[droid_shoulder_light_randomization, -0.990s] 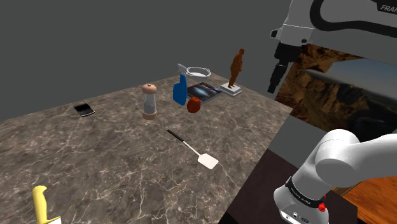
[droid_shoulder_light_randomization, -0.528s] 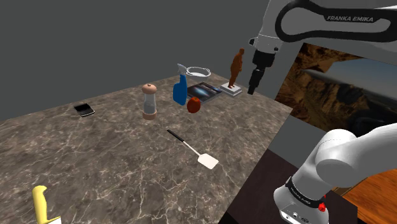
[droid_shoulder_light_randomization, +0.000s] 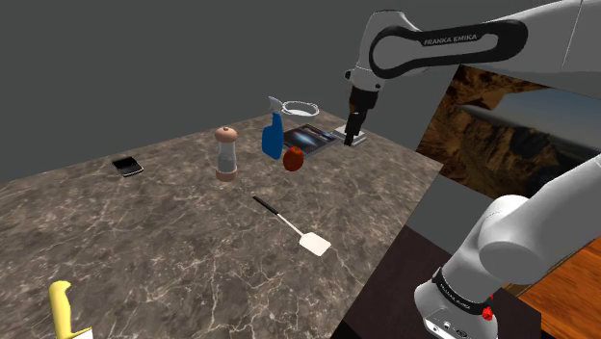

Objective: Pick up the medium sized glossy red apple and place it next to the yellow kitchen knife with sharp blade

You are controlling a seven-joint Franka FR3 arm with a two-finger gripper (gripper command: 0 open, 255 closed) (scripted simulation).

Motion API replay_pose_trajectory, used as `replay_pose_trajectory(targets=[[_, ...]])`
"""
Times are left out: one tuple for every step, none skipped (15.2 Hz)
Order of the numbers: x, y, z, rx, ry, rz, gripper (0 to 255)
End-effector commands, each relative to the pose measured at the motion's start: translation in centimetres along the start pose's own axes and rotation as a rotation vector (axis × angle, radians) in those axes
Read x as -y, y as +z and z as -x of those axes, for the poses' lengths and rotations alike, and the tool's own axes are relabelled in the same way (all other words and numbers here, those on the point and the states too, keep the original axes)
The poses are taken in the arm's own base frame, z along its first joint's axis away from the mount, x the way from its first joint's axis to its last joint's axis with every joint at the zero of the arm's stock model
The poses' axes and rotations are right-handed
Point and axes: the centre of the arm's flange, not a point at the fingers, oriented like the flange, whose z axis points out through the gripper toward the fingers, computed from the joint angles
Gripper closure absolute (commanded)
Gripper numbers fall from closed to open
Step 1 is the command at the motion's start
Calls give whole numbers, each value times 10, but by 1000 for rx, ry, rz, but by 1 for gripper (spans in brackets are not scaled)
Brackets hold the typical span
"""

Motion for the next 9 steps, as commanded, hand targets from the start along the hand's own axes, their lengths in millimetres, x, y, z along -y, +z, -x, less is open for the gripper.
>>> replay_pose_trajectory(targets=[[-6, 12, -22, -4, -18, -5, 0], [-10, 18, -33, -5, -27, -8, 0], [-13, 25, -44, -7, -36, -11, 0], [-17, 31, -55, -9, -45, -13, 0], [-20, 37, -66, -10, -54, -16, 0], [-23, 44, -77, -12, -62, -19, 0], [-26, 50, -88, -13, -71, -22, 0], [-29, 56, -99, -15, -80, -24, 0], [-31, 62, -110, -16, -89, -27, 0]])
